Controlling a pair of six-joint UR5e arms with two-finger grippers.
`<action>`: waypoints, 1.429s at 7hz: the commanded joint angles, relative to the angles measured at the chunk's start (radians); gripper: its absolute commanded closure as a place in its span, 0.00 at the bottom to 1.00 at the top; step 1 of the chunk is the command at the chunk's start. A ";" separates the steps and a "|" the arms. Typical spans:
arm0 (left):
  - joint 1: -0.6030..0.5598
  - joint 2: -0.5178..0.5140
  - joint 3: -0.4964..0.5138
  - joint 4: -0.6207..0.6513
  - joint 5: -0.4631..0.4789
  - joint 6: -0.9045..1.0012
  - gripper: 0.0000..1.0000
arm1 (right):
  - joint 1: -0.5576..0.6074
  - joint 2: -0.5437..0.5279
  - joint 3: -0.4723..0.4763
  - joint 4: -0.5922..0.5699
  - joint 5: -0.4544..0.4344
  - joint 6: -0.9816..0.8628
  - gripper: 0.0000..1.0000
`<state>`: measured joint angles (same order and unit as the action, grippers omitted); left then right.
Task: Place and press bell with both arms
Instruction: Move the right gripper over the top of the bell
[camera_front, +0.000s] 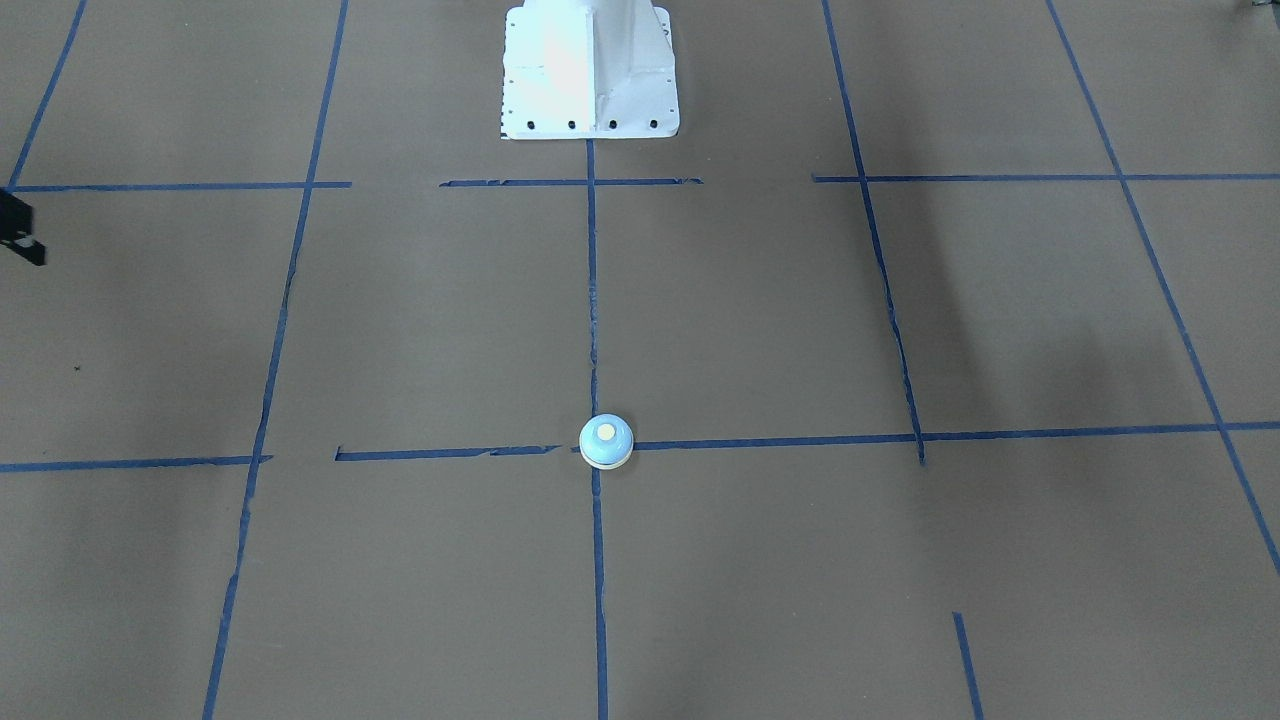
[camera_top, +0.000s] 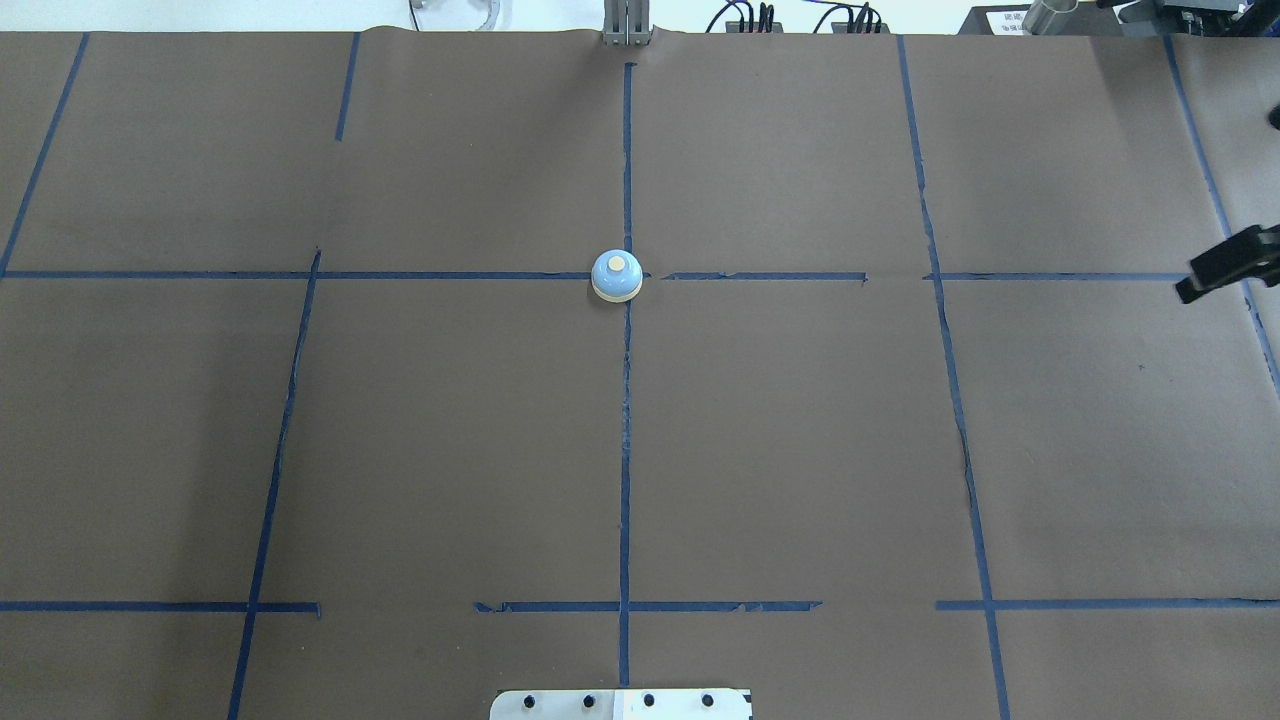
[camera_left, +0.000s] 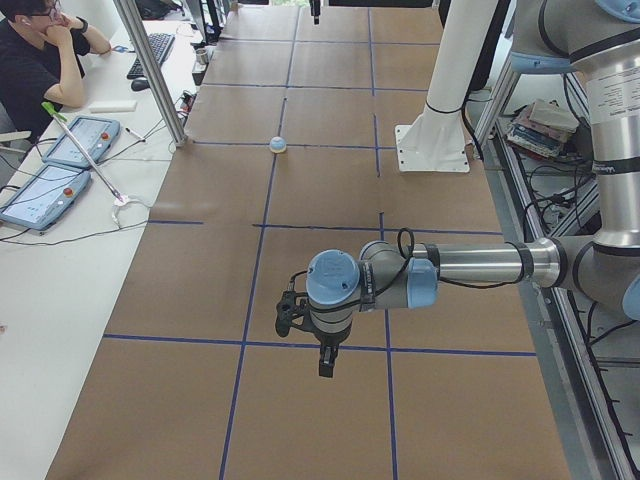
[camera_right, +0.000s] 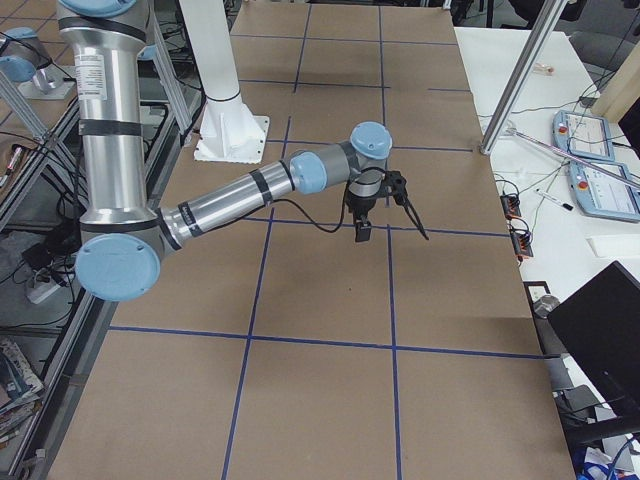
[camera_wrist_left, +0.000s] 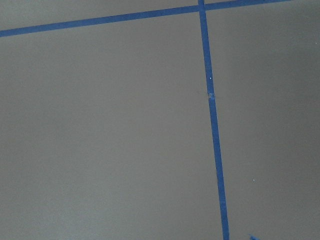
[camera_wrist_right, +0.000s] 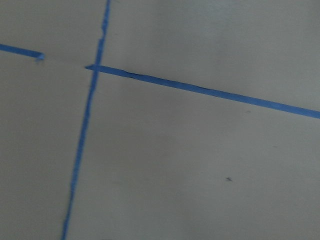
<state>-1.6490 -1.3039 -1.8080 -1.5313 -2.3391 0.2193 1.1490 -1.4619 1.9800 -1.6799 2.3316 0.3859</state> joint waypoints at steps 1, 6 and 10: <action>0.000 0.000 -0.008 -0.001 -0.002 0.000 0.00 | -0.257 0.319 -0.117 0.000 -0.096 0.328 0.00; 0.000 0.005 -0.014 0.000 -0.003 0.000 0.00 | -0.440 0.966 -0.837 0.151 -0.294 0.718 0.03; 0.000 0.005 -0.014 0.000 -0.005 0.000 0.00 | -0.512 1.014 -1.004 0.289 -0.396 0.817 0.98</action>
<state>-1.6490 -1.2983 -1.8224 -1.5309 -2.3434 0.2194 0.6538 -0.4465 0.9817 -1.3782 1.9674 1.1942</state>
